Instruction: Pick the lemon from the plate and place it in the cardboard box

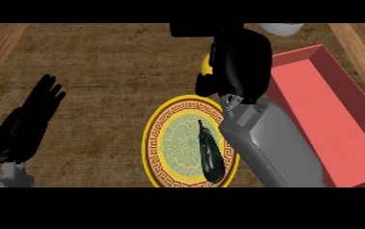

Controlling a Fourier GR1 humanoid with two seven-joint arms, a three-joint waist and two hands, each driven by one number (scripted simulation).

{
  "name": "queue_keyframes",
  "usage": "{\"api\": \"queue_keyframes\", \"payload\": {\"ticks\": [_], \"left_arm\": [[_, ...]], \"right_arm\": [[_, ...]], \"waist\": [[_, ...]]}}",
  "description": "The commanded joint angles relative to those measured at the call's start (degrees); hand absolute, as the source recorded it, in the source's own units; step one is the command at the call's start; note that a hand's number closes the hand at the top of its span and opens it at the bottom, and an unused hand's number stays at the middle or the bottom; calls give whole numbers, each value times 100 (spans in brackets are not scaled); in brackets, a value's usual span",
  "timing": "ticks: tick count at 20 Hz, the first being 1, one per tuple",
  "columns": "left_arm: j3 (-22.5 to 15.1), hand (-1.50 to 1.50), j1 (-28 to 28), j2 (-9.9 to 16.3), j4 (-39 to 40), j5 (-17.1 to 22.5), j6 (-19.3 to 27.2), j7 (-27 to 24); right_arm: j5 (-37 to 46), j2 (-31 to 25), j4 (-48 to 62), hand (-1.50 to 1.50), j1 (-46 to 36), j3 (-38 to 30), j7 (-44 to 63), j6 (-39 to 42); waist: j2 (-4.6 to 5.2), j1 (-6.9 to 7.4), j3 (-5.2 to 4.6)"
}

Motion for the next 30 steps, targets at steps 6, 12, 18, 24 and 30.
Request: {"api": "queue_keyframes", "payload": {"ticks": [6, 12, 18, 24, 30], "left_arm": [[140, 0, -89, 149, -65, 148, -126, 129], [171, 0, 149, 58, -14, 142, -219, -104], [-108, 0, 133, -174, -277, -125, 51, 156], [103, 0, -295, -73, 504, -136, -121, -220], [23, 0, 63, -190, -112, -143, -61, 30]], "right_arm": [[668, -428, -460, 150, -787, -1111, 812, 940], [855, -670, -766, 150, -181, -1449, 322, 1022], [719, -1105, -1216, 150, 554, -1883, -451, 1090], [504, -1400, -750, 150, 921, -2417, -1257, 380], [217, -1466, -262, 150, 1553, -2738, -1871, -373]], "waist": [[22, 17, 2], [39, 42, 3], [41, 34, 7], [59, 44, 6], [52, 60, 8]]}}
